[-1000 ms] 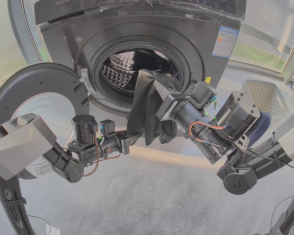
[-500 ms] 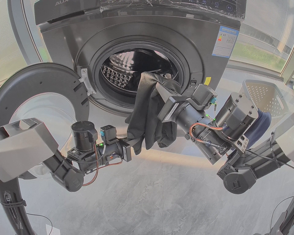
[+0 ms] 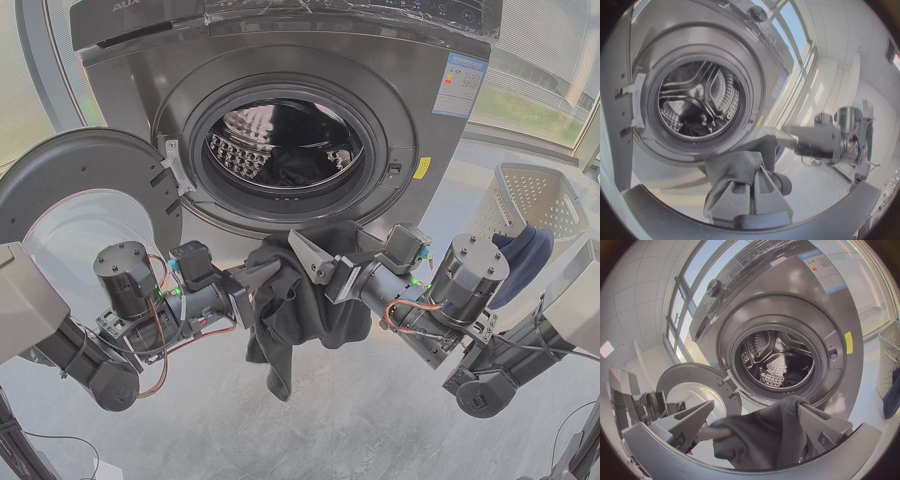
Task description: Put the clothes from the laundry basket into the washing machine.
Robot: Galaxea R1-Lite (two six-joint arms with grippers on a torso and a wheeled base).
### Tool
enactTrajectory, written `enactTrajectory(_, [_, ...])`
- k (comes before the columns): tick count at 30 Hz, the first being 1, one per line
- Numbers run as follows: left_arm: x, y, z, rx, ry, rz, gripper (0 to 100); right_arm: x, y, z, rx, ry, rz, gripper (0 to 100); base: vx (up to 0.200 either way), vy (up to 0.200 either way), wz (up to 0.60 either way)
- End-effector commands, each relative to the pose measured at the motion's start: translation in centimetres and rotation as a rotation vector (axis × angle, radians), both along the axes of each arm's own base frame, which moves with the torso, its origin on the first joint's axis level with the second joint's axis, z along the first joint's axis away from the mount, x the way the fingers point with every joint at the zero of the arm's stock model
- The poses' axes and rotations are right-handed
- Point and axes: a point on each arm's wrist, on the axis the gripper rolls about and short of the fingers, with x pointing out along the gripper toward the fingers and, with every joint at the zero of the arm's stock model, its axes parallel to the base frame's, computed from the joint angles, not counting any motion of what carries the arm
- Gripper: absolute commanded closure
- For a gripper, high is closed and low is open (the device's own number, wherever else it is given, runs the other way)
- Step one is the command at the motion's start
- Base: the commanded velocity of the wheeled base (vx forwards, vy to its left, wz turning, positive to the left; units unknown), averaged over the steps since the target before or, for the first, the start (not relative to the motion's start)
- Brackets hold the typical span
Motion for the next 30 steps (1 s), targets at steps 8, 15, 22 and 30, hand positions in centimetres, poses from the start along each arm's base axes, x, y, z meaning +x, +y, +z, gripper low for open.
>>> enactTrajectory(8, [1.7,-0.6,5.9,-0.18,-0.144,0.068,100,-1.1,-2.3,-3.6,-0.112,0.081,-0.027,0,0.0,0.0,0.0])
enactTrajectory(15, [1.4,-0.4,8.5,-0.235,-0.206,0.092,100,-1.4,-2.9,-7.3,-0.228,0.146,-0.01,0,0.0,0.0,0.0])
enactTrajectory(22, [1.0,-0.6,9.1,-0.244,-0.215,0.086,100,-0.3,-2.2,-9.2,-0.249,0.134,-0.012,0,0.0,0.0,0.0])
enactTrajectory(30, [1.1,-0.5,9.1,-0.245,-0.215,0.098,100,1.0,0.1,-7.1,-0.176,0.039,0.01,0,0.0,0.0,0.0])
